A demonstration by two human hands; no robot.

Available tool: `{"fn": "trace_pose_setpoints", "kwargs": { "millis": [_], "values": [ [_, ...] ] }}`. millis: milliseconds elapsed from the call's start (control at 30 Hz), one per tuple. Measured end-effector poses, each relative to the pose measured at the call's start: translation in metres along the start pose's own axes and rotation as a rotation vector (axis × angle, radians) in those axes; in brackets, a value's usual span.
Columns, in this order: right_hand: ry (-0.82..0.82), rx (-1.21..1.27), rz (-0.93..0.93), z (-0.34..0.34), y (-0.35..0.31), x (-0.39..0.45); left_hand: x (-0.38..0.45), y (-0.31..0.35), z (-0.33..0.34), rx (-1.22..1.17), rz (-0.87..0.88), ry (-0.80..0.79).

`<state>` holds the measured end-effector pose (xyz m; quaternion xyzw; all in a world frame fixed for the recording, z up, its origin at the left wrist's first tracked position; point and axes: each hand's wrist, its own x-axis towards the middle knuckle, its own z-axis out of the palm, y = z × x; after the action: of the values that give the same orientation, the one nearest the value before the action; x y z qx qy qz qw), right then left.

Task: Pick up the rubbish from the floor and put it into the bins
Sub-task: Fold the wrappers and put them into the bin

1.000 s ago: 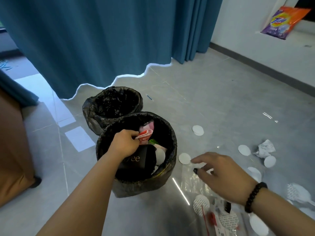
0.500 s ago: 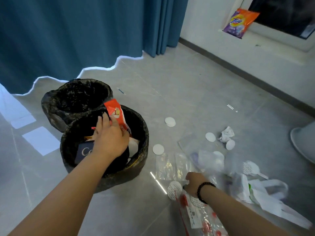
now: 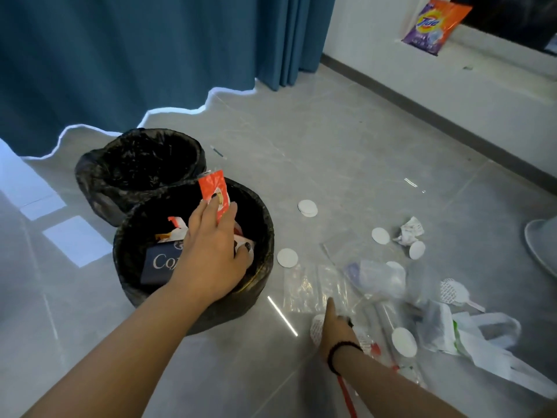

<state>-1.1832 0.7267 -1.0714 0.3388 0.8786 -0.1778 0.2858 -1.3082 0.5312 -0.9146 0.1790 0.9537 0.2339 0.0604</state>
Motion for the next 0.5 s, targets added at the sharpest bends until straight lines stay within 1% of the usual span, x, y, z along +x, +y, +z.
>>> {"fn": "trace_pose_setpoints", "kwargs": {
  "millis": [133, 233, 333, 400, 433, 500],
  "values": [
    [0.037, 0.095, -0.038, -0.058, -0.023, 0.003, 0.000, -0.004, -0.010, -0.069, -0.022, 0.033],
    [0.123, 0.217, -0.118, -0.107, -0.037, -0.014, 0.000, -0.005, -0.014, -0.125, -0.078, 0.054],
    [0.264, 0.395, -0.198, -0.148, -0.037, -0.042, -0.008, 0.002, -0.017, -0.210, -0.092, 0.049],
    [0.310, 0.619, -0.225, -0.167, -0.036, -0.064, -0.016, 0.012, -0.019, -0.276, -0.043, -0.003],
    [0.296, 0.785, -0.217, -0.174, -0.038, -0.075, -0.021, 0.016, -0.021, -0.317, -0.021, -0.038],
    [0.227, 1.129, -0.217, -0.183, -0.046, -0.095, -0.030, 0.022, -0.023, -0.443, -0.037, -0.136]
  ]
}}
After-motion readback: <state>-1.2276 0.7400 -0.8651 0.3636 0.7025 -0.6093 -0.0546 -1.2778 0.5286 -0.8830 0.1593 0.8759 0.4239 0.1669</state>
